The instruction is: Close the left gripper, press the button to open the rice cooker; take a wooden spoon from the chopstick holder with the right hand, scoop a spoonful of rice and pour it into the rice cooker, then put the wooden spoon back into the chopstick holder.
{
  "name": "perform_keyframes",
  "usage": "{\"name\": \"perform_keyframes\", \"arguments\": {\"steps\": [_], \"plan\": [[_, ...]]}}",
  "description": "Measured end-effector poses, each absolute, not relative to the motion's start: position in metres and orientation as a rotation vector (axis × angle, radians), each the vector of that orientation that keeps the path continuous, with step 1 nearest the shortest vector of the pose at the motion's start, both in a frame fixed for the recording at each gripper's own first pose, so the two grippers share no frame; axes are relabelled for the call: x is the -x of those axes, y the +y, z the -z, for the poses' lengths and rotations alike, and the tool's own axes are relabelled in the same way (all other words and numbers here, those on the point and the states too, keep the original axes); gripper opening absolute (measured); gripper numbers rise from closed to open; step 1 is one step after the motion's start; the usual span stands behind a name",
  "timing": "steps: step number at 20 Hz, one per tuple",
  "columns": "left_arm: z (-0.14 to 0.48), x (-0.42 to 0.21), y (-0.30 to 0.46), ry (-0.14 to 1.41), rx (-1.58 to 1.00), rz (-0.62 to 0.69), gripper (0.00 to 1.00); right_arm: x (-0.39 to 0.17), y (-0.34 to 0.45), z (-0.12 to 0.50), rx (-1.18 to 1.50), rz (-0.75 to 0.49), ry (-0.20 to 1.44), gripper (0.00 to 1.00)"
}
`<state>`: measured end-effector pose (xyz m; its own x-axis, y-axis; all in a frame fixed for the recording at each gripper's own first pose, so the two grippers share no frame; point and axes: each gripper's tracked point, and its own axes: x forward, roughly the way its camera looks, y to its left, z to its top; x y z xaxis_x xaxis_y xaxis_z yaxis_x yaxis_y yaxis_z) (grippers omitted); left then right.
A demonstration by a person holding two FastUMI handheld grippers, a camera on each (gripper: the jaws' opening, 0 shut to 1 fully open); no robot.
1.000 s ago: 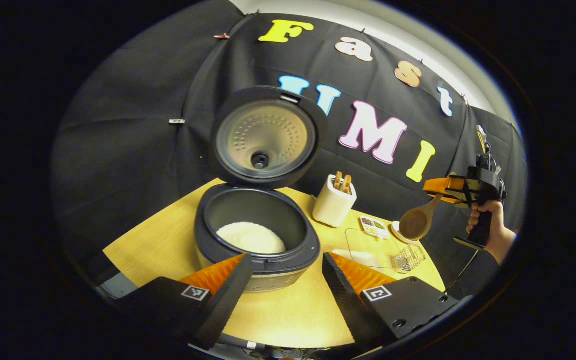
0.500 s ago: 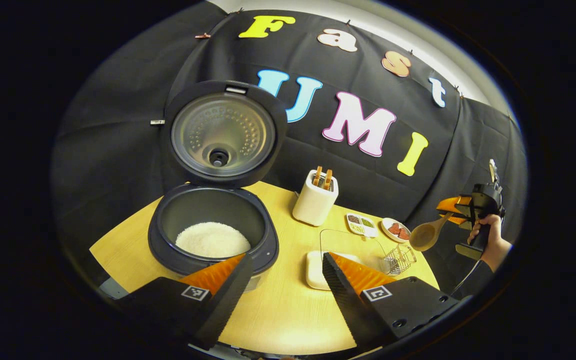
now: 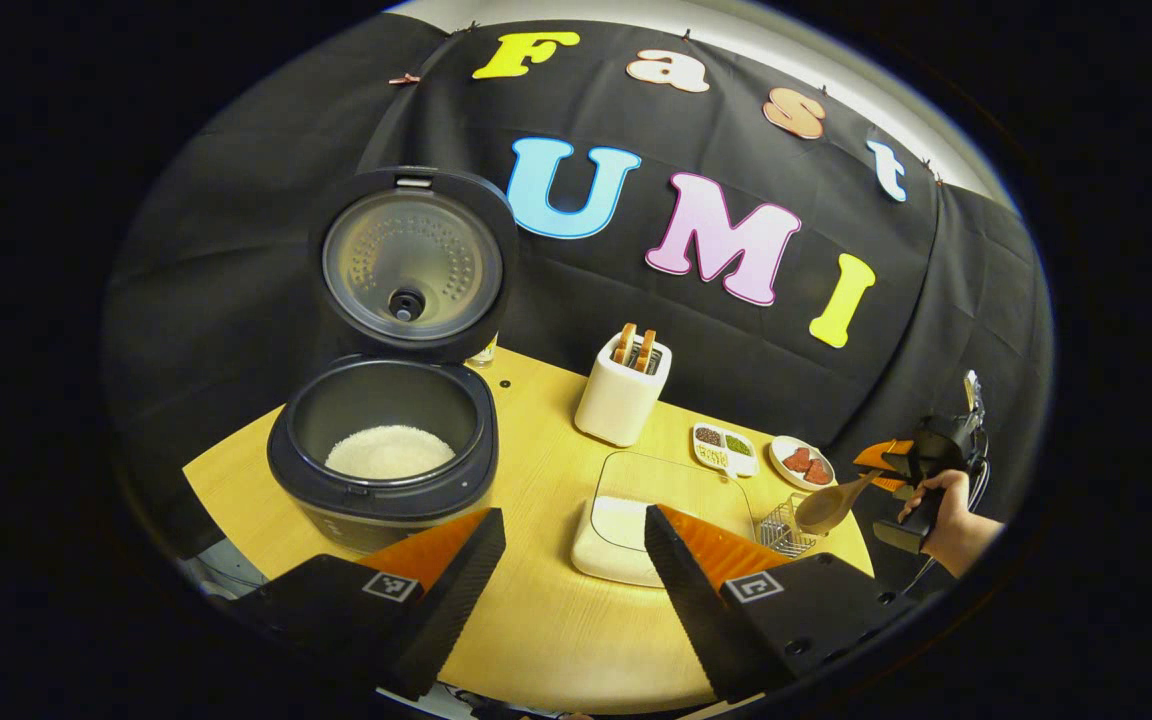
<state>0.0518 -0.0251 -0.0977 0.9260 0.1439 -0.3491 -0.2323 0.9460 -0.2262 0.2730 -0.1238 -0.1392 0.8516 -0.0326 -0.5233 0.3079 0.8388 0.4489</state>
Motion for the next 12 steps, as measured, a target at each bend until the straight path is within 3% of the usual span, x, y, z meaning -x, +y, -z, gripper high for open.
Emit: {"name": "perform_keyframes", "arguments": {"steps": [6,12], "plan": [[0.094,-0.041,-0.027,0.345,0.232,-0.276,0.95,-0.284,-0.113,0.187,-0.479,0.145,0.604,0.19],[0.071,-0.035,0.004,0.291,0.214,-0.344,0.95,-0.281,-0.096,0.197,-0.43,0.103,0.602,0.21]]}}
